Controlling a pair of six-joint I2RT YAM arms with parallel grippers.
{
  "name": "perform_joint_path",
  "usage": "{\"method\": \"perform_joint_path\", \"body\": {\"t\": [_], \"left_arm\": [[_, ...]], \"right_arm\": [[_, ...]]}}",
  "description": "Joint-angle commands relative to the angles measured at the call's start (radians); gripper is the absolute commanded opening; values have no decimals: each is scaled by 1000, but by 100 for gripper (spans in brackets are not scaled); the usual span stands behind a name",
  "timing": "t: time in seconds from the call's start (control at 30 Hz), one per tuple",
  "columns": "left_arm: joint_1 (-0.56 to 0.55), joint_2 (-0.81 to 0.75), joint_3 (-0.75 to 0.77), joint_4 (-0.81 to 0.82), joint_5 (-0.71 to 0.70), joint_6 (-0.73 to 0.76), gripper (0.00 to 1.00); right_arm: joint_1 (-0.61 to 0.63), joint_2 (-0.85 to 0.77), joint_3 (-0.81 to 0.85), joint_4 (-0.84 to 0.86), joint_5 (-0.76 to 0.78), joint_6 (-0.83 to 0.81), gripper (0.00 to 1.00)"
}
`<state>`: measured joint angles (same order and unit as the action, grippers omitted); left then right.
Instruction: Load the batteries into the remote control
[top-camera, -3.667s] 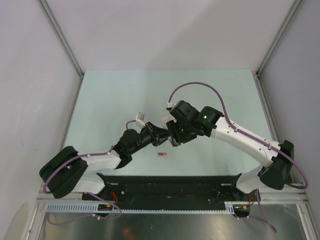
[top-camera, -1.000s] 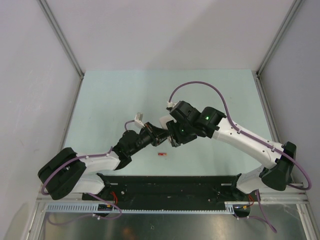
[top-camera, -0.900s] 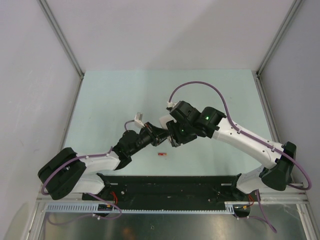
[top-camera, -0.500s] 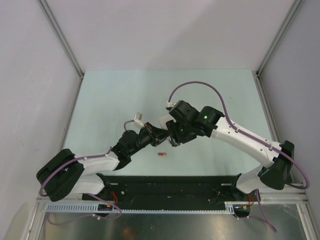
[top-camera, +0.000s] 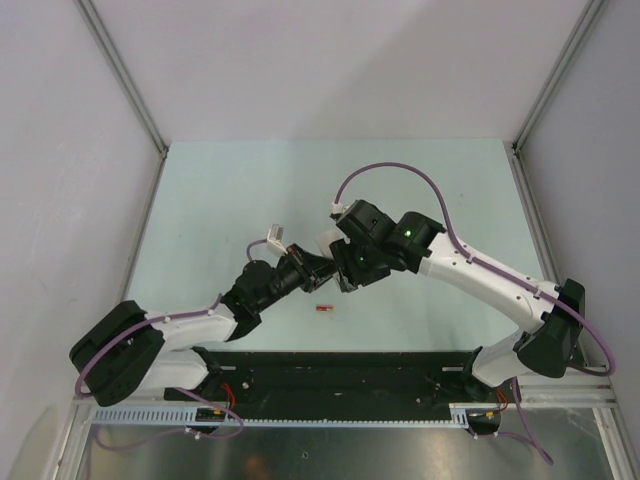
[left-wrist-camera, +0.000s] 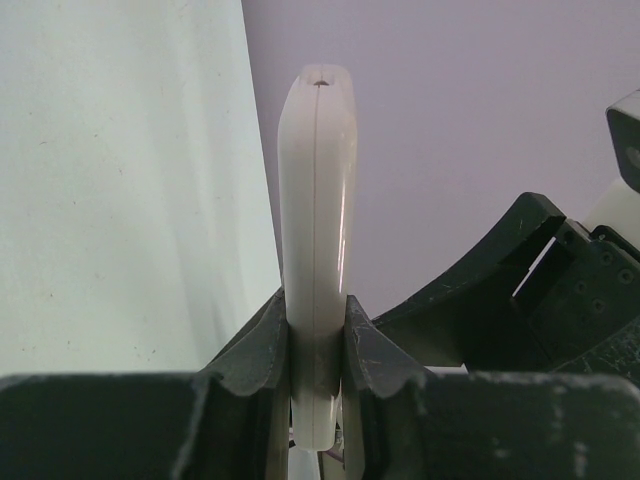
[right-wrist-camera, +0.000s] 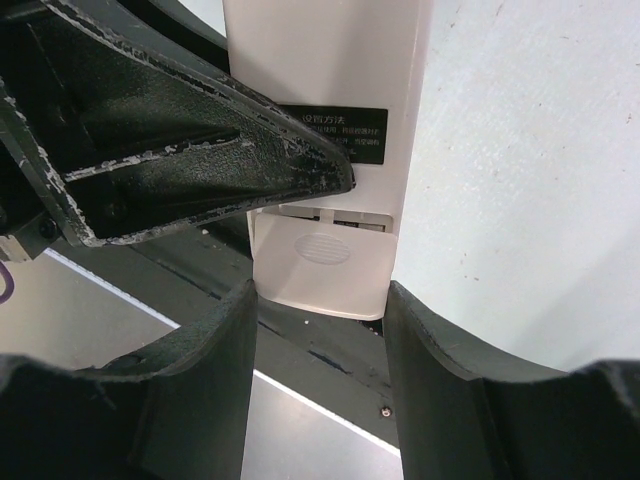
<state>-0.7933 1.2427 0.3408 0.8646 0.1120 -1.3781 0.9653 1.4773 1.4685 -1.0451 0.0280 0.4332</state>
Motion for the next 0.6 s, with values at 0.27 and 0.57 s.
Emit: {"method": "perform_joint_path", "body": {"t": [0.27, 0.57], "left_arm": [[3, -12, 38, 31, 9, 19, 0], [-6, -29, 41, 33, 28, 4, 0]], "right_arm": [[-2, 0, 41, 26, 1, 3, 42], [-16, 5, 30, 39, -8, 2, 43]]}}
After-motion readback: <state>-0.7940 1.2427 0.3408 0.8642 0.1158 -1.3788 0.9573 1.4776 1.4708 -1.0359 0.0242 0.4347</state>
